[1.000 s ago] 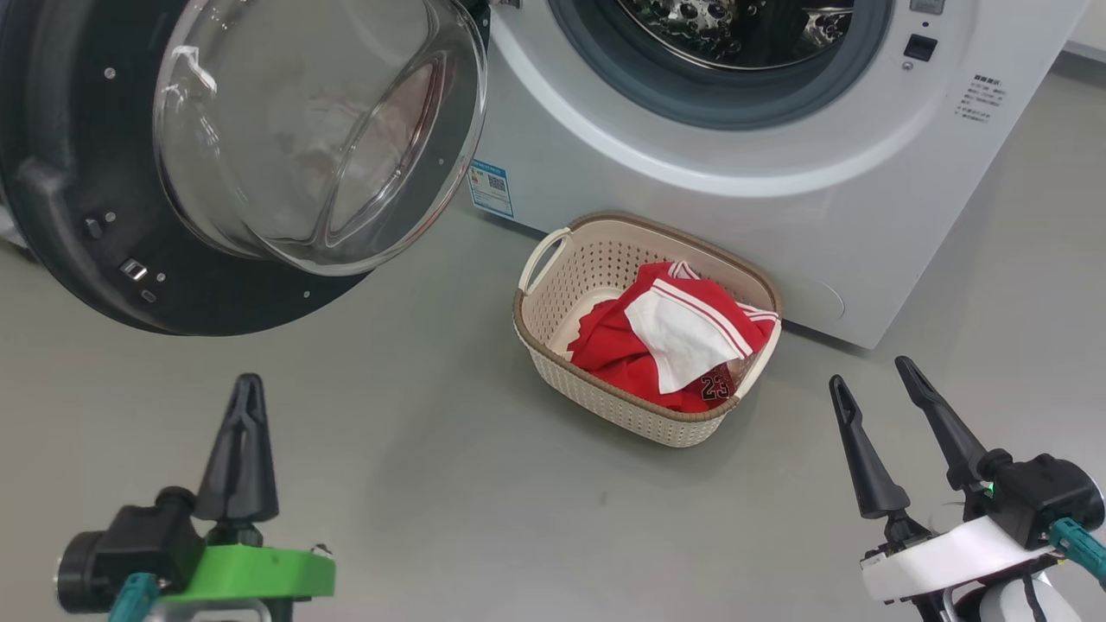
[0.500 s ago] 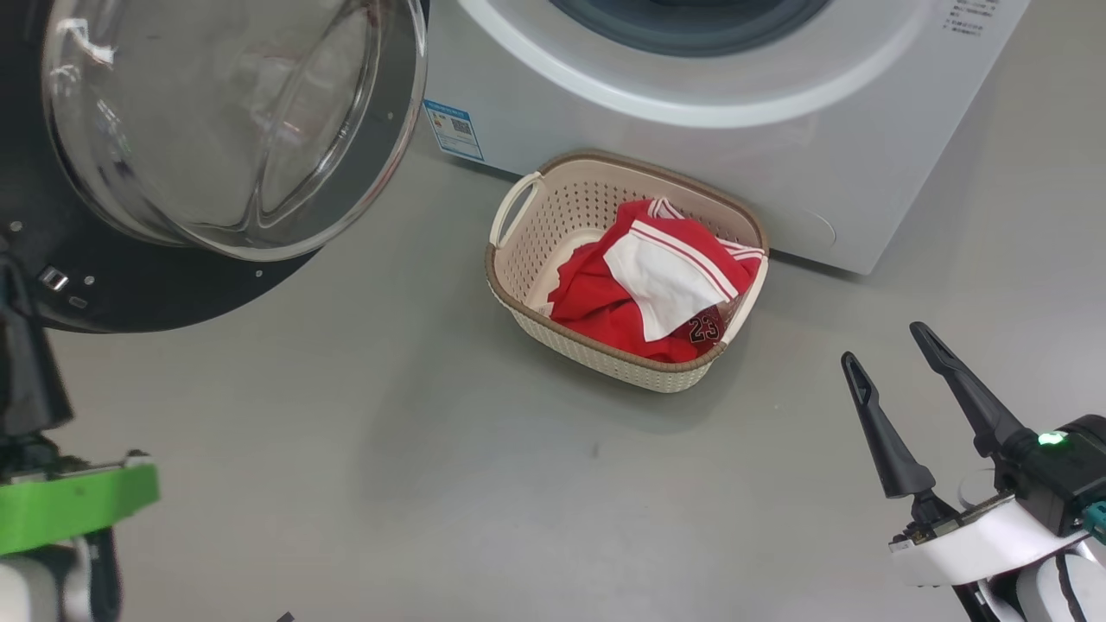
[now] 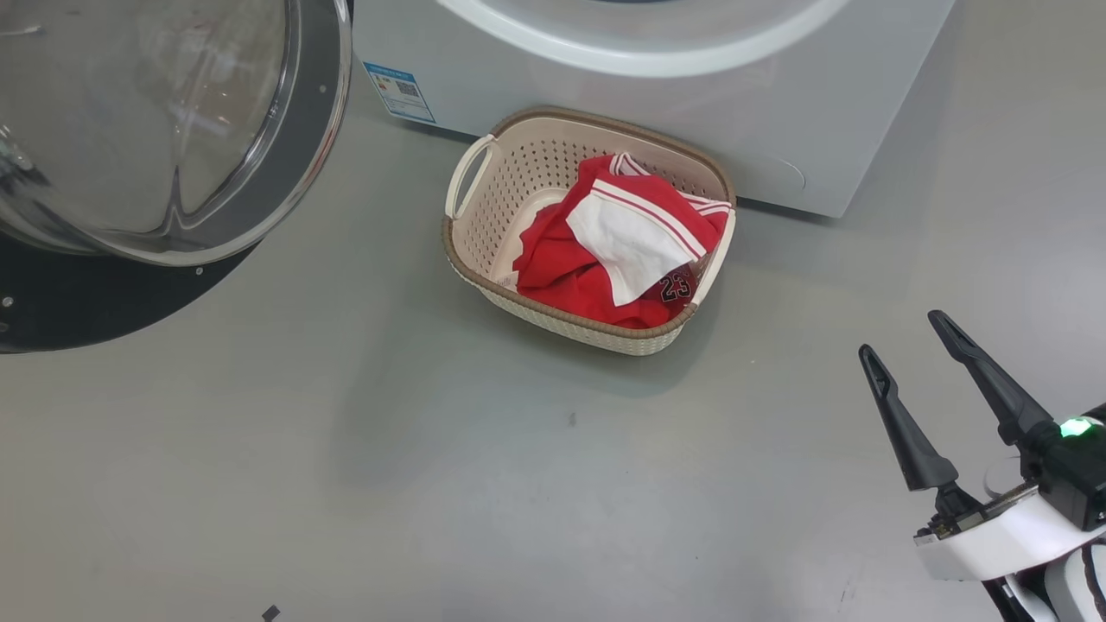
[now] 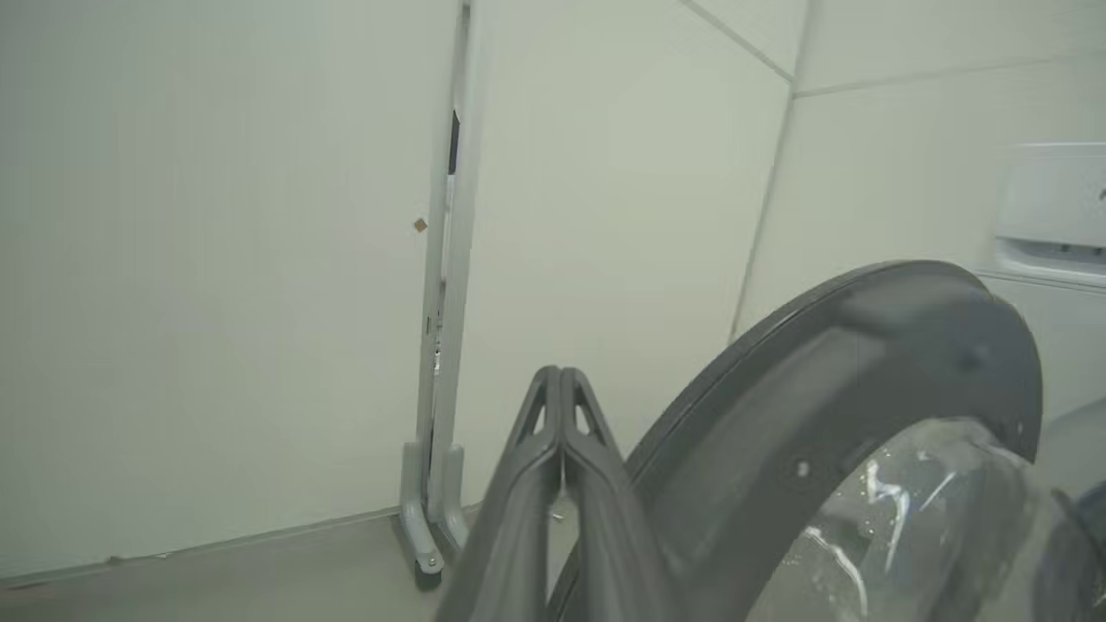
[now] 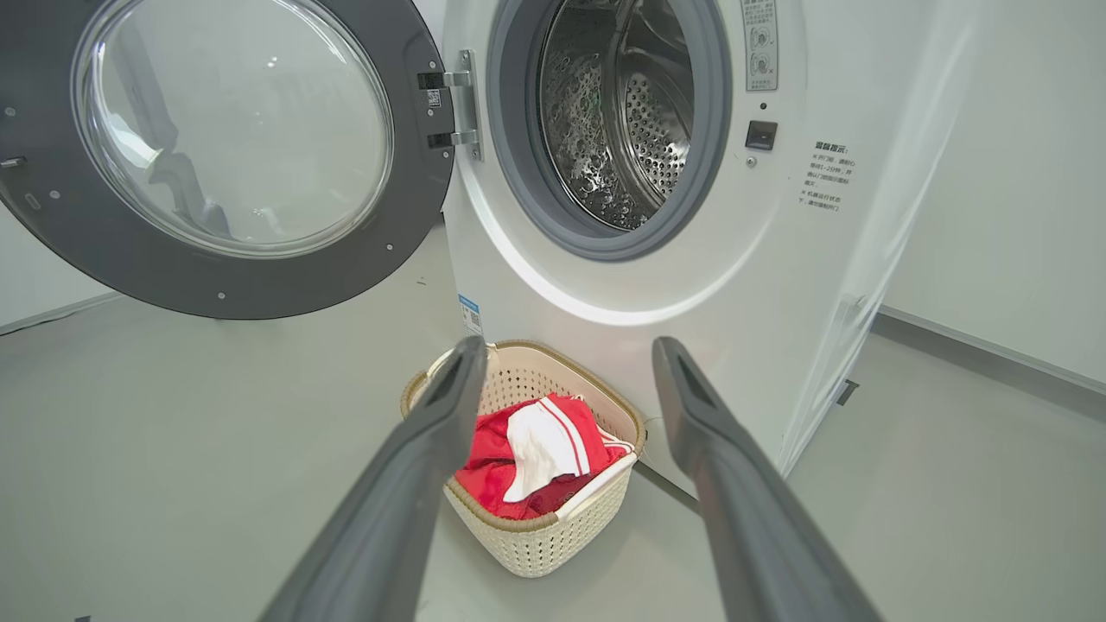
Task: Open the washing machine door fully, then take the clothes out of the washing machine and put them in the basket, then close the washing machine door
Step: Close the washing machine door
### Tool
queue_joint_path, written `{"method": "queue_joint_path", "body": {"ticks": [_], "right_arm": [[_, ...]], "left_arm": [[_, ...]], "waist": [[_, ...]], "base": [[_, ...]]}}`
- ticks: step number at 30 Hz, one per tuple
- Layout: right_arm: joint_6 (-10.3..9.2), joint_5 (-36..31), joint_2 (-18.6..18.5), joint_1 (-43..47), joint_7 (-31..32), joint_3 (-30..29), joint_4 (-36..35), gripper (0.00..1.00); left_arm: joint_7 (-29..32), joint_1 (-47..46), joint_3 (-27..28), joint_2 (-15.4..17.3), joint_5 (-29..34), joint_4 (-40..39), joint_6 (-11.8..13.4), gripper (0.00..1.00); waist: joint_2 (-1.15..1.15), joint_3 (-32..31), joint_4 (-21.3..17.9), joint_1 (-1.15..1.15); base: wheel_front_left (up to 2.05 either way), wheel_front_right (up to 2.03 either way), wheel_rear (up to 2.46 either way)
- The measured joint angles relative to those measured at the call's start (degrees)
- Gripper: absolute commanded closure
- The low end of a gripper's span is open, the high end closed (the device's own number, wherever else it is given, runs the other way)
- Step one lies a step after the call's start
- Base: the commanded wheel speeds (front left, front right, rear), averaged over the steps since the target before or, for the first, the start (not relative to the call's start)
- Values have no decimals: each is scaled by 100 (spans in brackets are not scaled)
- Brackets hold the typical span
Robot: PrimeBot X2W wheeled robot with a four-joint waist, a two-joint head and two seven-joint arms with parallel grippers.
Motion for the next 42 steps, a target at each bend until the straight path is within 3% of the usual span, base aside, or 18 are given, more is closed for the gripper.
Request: {"method": "queue_joint_path", "body": {"ticks": [10,14,25,33,42], "right_arm": [[0,0,-452,3,0,21,-230,0],[1,20,-582,3,0,0,-332,0],[1,57,-858,5,0,-122,-470,0],[1,104,-1024,25,0,-103,-515,0],[9,163,-1137,63,0,-216,-531,0]], "left_arm": [[1185,-926,1251,-166,-1790,1143,168,100],[1400,-1246,1691,-166,-2152,1393,172,100],[1584,-1855,2273,-175,-2407,2034,174,100],[1660,-2140,2401,-164,-2279,2297,174,100],[2147,-2596,2281,-252,-2376,2443,174,100]], "waist": [[0,337,-124,0],[0,487,-178,0],[0,787,-292,0],[0,825,-335,0],[0,842,-423,0]], "base": [[0,0,0],[0,0,0],[0,0,0],[0,0,0],[0,0,0]]}}
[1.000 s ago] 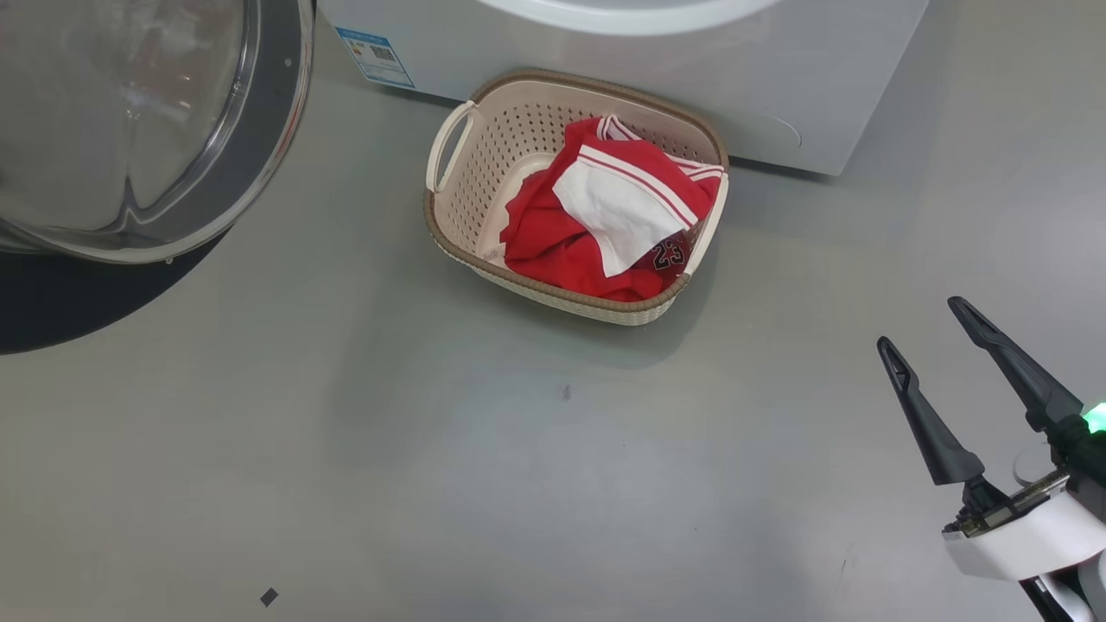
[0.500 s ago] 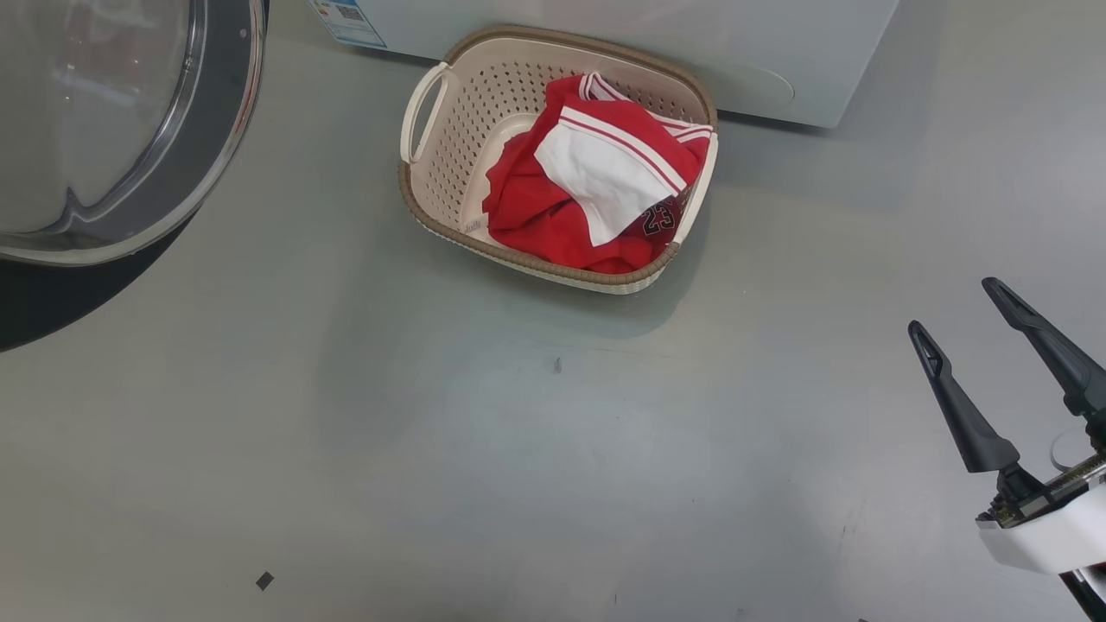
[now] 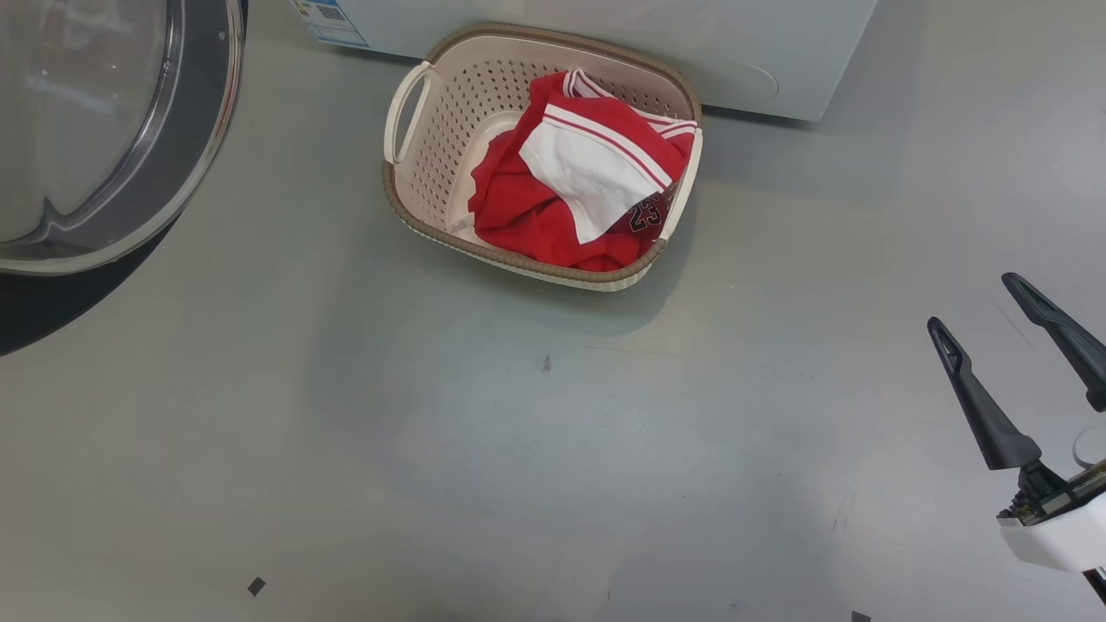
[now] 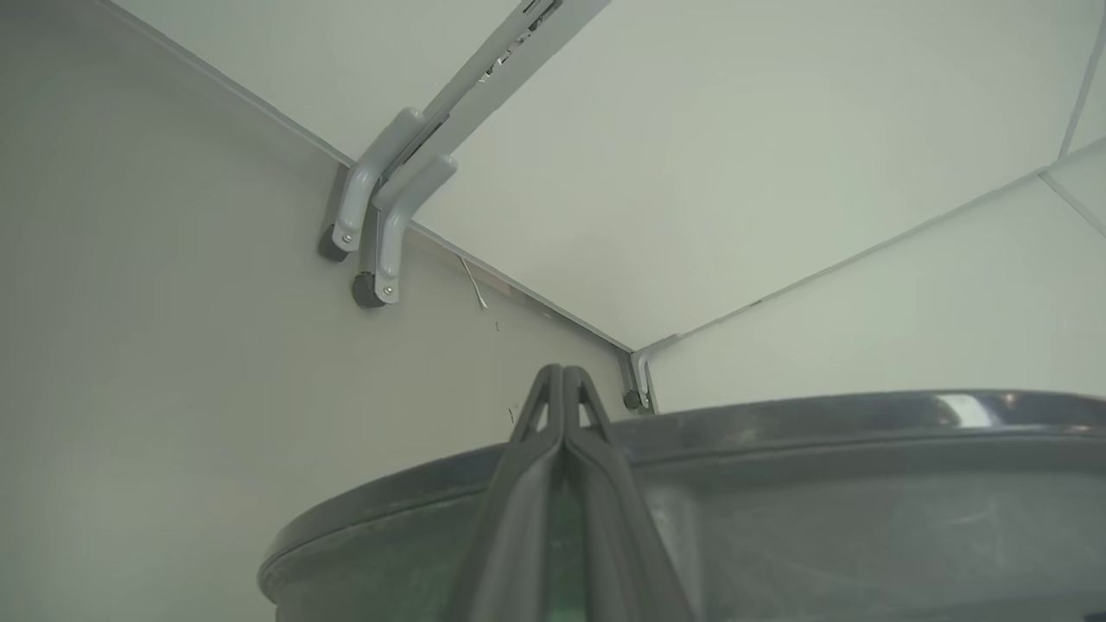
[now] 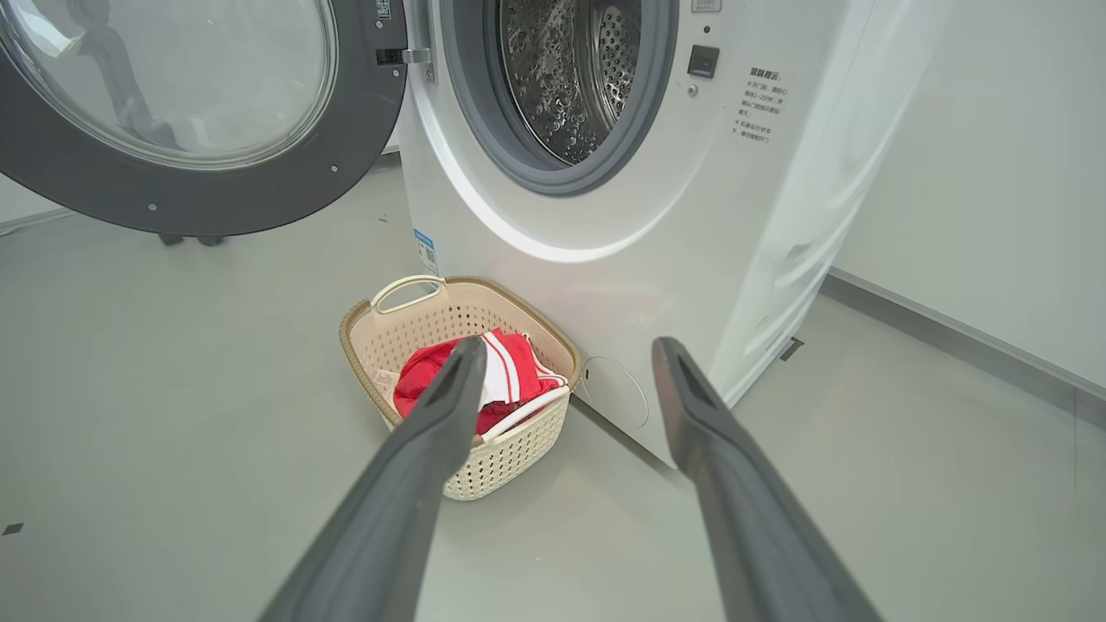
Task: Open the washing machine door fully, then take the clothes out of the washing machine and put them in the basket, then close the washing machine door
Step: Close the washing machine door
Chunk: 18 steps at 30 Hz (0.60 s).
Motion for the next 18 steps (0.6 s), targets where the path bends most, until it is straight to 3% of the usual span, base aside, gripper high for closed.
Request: {"method": "queue_joint_path", "body": {"ticks": [18], "right_arm": [[8,85,-21,19,0,-63,-51,0]], "left_arm": [[811,-84,32,12,-57,47,101,100]], "waist": [[0,-7,36,0]], "base": [[0,0,0]]}}
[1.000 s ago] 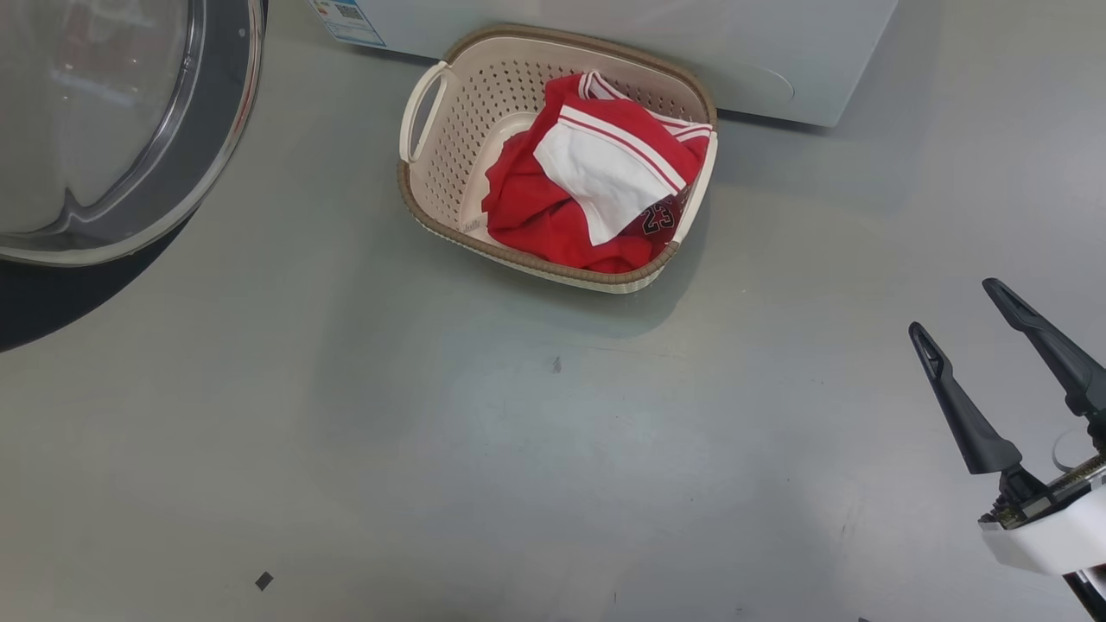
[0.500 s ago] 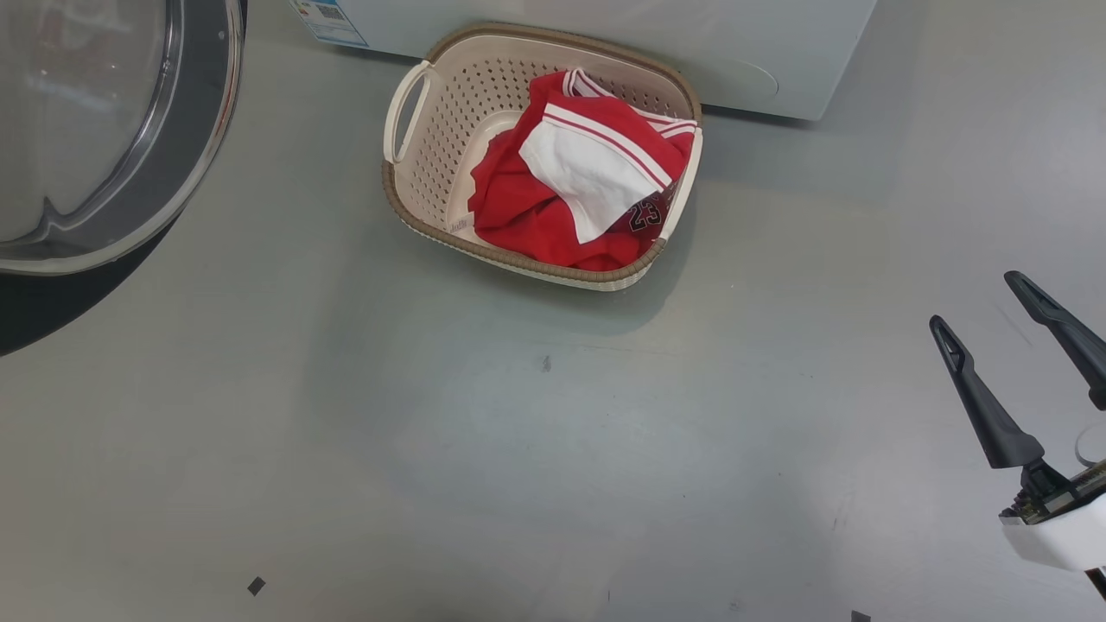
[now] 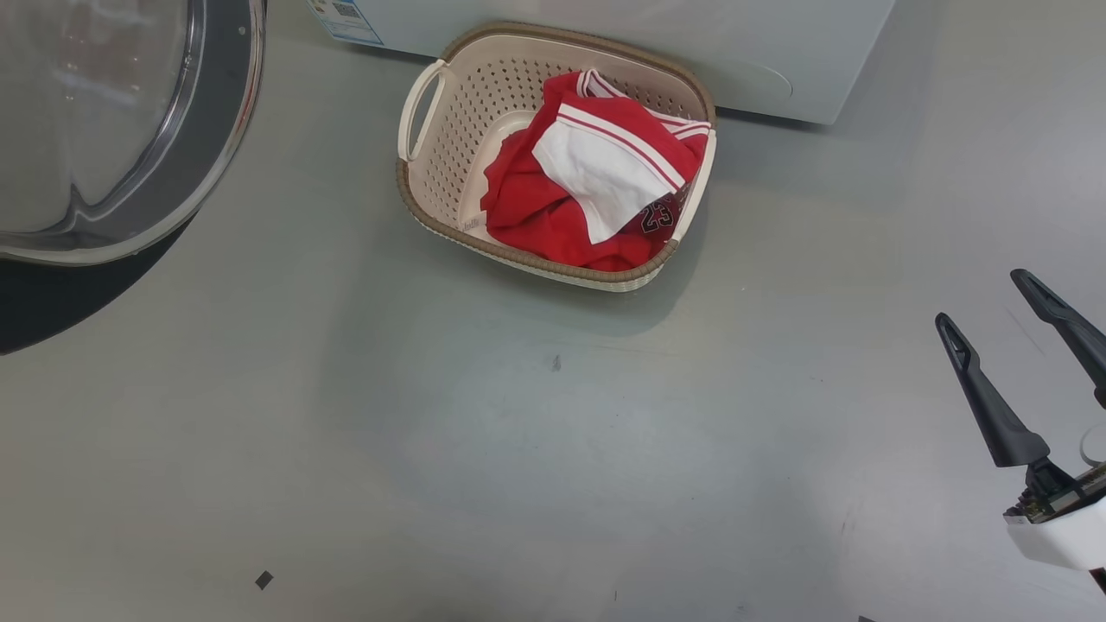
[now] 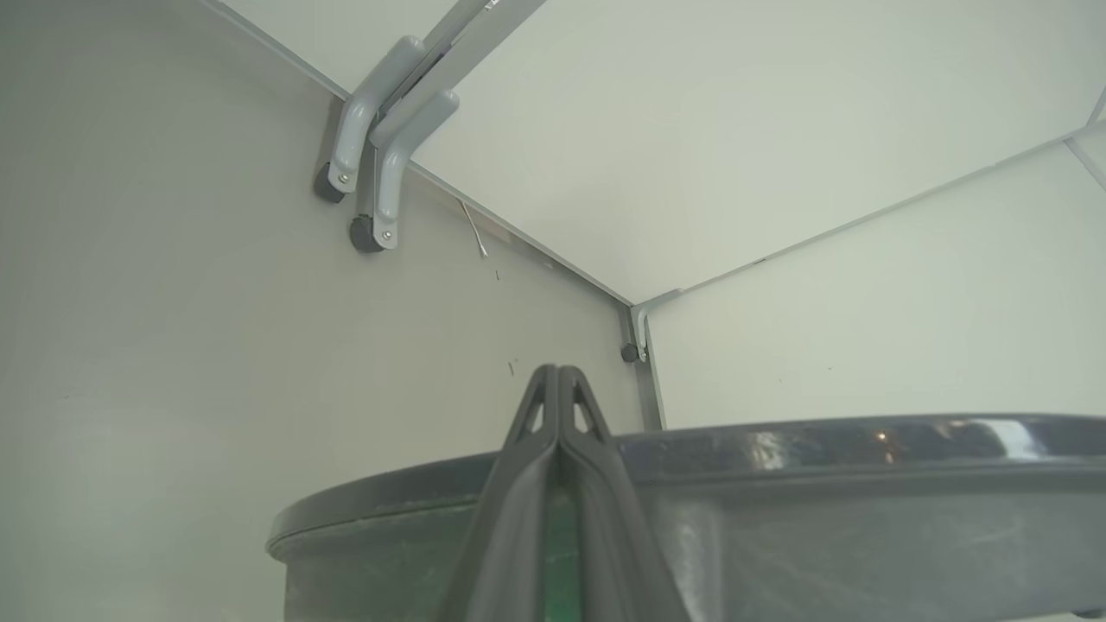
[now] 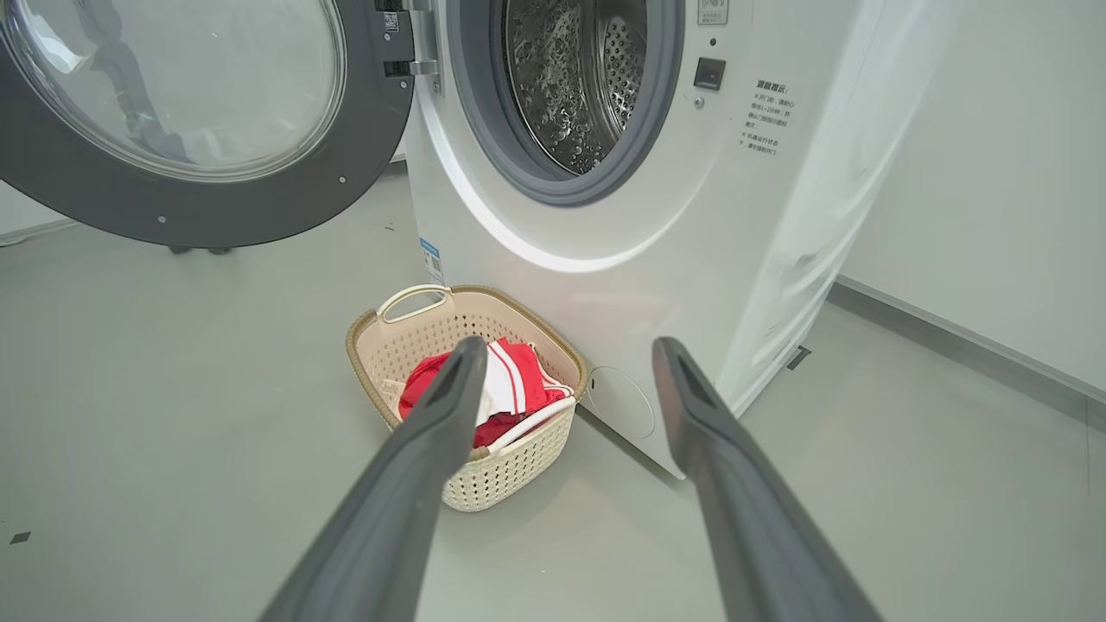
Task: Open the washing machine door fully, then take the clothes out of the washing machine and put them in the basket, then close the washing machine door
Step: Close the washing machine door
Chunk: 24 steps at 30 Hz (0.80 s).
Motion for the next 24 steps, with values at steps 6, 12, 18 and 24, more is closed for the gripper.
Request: {"method": "queue_joint_path", "body": {"ticks": [6,12,18,24], "right_arm": [[0,0,0,41,0,-24,0,0],[0,0,0,100,0,-30,1,0],[0,0,1,101,0,-27,-1,0],[0,0,2,124,0,-25,-2,0]], "left_arm": [[511,19,-75,0,-149,-38,23,100],[926,37,-102,2,-238,-58,24,100],[1262,86,-122,16,-388,-113,24,100],[1483,159,-130,20,-425,-197,23,100]], "waist": [[0,-31,49,0],[0,-59,101,0],[0,-80,147,0],[0,-99,182,0]], "base": [[0,0,0],[0,0,0],[0,0,0],[0,0,0]]}}
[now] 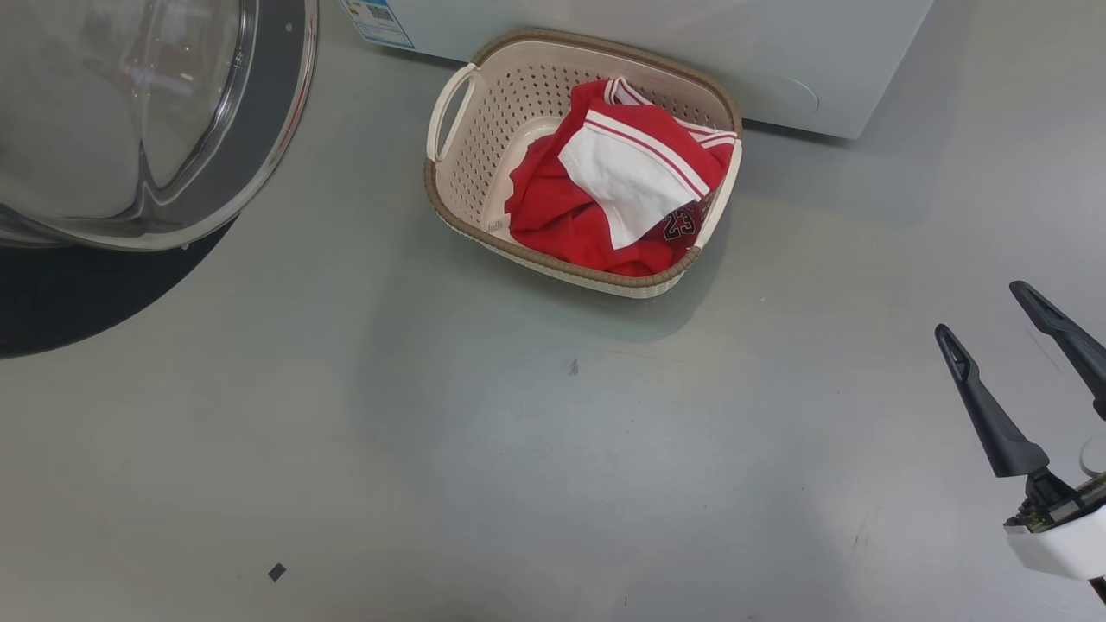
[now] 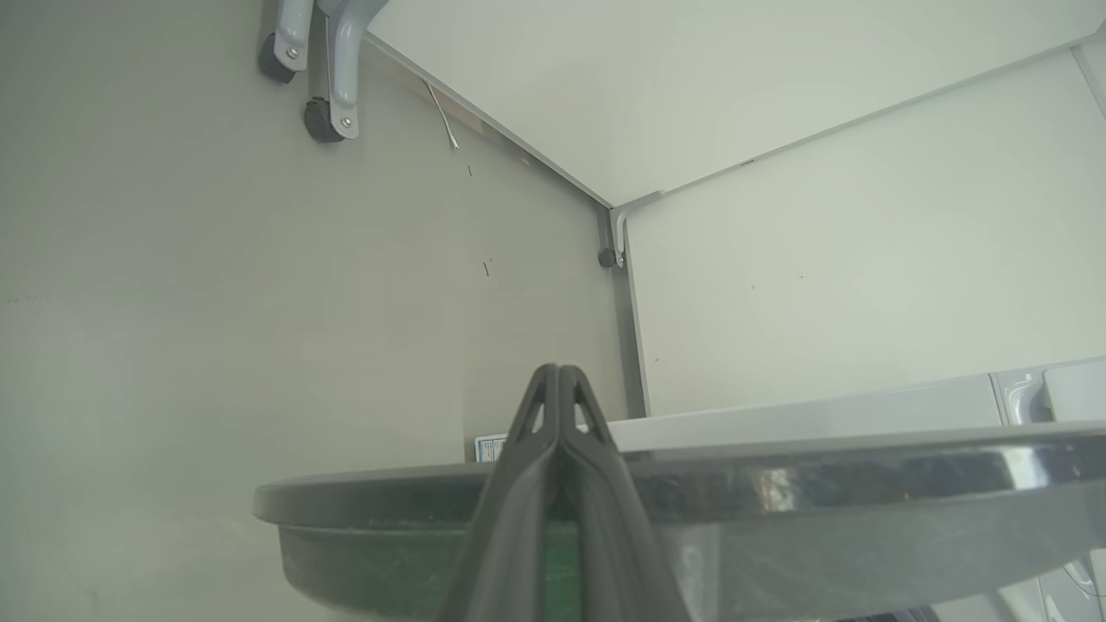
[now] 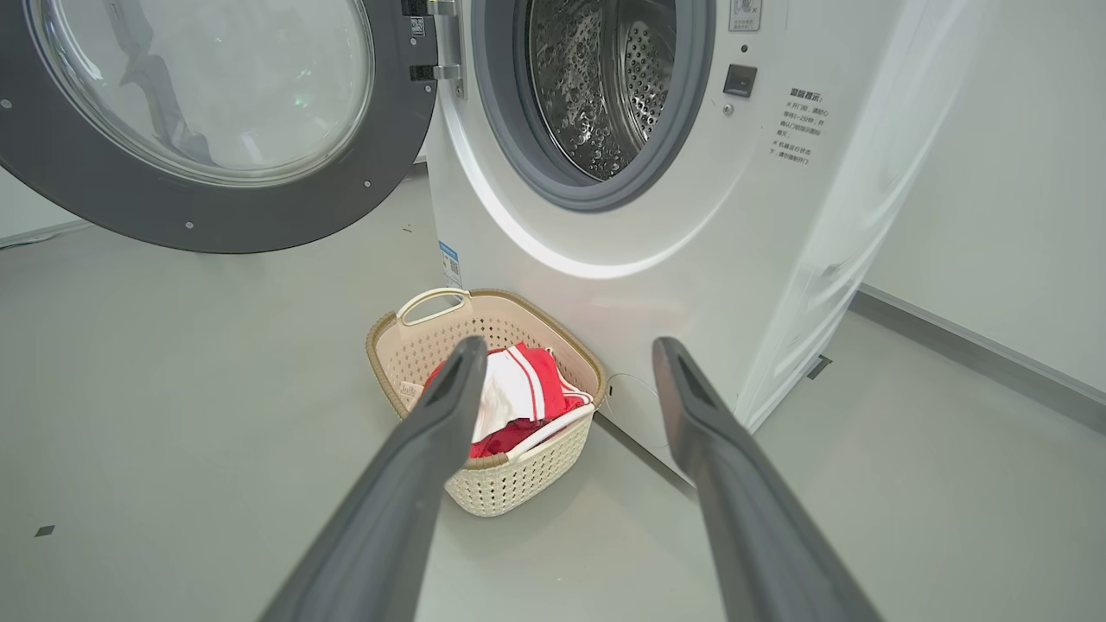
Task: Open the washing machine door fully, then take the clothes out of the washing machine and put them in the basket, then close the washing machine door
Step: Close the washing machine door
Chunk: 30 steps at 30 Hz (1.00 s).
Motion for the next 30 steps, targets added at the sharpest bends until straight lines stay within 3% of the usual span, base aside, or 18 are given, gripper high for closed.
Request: {"method": "queue_joint_path", "body": {"ticks": [8,17,27,30], "right_arm": [[0,0,-1,53,0,11,-8,0],[0,0,-23,79,0,52,-16,0],[0,-1,-77,80,0,81,-71,0],[0,-1,-78,80,0,75,-77,0]], "left_arm": [[-559,-24,394,-87,131,109,-31,100],[-1238,-204,615,48,503,204,-31,100],[-1282,-431,528,21,700,509,-31,100],[-989,-571,334,-52,610,513,-31,100]], "waist": [[0,-12,32,0],[0,-36,20,0],[0,-6,-47,0],[0,6,-72,0]], "base": [[0,0,0],[0,0,0],[0,0,0],[0,0,0]]}}
